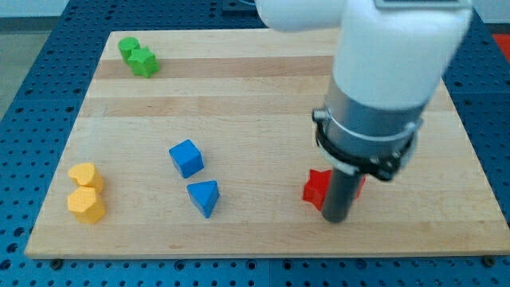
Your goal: Move the red star slightly upwards
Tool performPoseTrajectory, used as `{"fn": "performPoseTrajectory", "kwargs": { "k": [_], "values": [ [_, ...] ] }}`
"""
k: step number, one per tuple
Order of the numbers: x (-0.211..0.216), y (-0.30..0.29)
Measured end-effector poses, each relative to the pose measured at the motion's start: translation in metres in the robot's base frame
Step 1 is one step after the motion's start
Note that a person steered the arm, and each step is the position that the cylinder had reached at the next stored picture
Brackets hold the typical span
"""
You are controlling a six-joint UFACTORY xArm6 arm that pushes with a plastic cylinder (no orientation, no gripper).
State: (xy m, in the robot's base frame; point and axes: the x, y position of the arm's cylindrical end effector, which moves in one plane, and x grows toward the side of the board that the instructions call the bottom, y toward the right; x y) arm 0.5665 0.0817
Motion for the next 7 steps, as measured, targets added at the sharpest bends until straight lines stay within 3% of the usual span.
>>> {"fn": "performPoseTrajectory", "kwargs": {
  "k": [4, 5, 7],
  "values": [
    [-0.173, -0.063],
    [-0.195, -0.056],
    [-0.147, 0.105]
  ]
}}
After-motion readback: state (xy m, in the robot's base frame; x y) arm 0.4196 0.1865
